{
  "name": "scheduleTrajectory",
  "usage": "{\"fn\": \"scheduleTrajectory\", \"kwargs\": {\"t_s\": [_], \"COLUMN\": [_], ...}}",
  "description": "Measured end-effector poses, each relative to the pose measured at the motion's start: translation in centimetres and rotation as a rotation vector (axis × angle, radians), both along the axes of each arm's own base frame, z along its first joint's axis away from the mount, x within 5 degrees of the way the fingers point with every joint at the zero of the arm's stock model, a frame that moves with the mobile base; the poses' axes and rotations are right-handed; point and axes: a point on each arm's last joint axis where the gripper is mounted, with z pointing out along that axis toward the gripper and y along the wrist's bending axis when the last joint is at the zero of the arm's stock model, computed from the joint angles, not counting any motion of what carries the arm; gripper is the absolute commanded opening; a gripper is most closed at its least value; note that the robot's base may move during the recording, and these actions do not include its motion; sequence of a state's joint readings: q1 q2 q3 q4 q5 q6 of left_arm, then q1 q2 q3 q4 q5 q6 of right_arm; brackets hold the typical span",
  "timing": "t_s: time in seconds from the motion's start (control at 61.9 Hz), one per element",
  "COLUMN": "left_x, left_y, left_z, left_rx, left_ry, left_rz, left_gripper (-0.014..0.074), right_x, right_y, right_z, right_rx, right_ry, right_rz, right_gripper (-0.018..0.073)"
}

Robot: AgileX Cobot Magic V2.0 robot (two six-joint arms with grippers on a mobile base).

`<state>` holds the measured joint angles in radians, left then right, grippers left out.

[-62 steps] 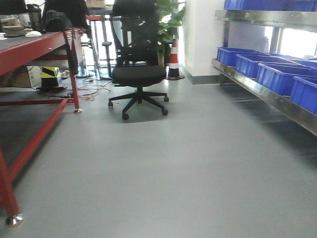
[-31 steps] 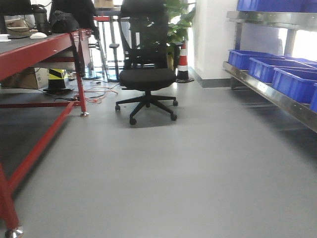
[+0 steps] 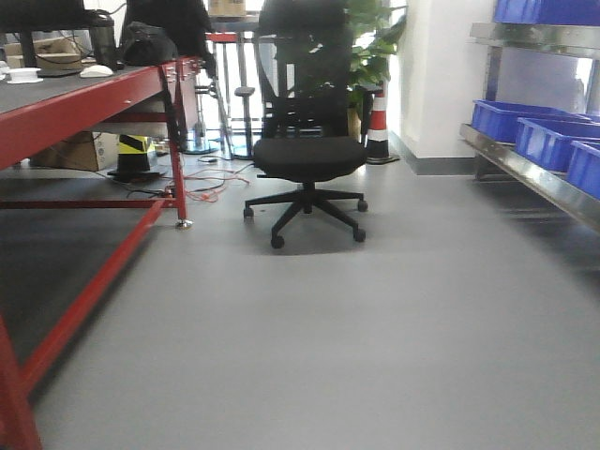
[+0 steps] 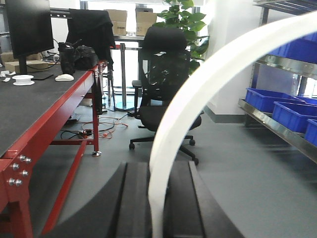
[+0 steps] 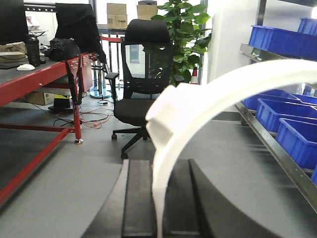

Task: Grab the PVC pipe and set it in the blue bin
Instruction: 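Drive the base toward the steel shelf of blue bins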

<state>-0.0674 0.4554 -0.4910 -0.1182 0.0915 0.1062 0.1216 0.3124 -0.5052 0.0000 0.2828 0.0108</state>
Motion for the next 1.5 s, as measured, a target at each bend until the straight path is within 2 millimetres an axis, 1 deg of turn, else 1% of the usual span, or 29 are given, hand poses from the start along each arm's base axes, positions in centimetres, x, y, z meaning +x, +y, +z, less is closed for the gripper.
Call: {"fn": "scheduleTrajectory", "kwargs": {"t_s": [1.502], "left_x": [0.0], "left_y": [0.0], "left_z": [0.0], "left_rx": [0.0], "left_ry": [0.0], "left_rz": [0.0], "left_gripper": [-0.0111], "right_x": [0.0], "right_y": [0.0], "right_z": [0.04], "right_rx": [0.0], "right_ry": [-0.004], "right_rz": [0.0], "right_gripper": [-0.0162]}}
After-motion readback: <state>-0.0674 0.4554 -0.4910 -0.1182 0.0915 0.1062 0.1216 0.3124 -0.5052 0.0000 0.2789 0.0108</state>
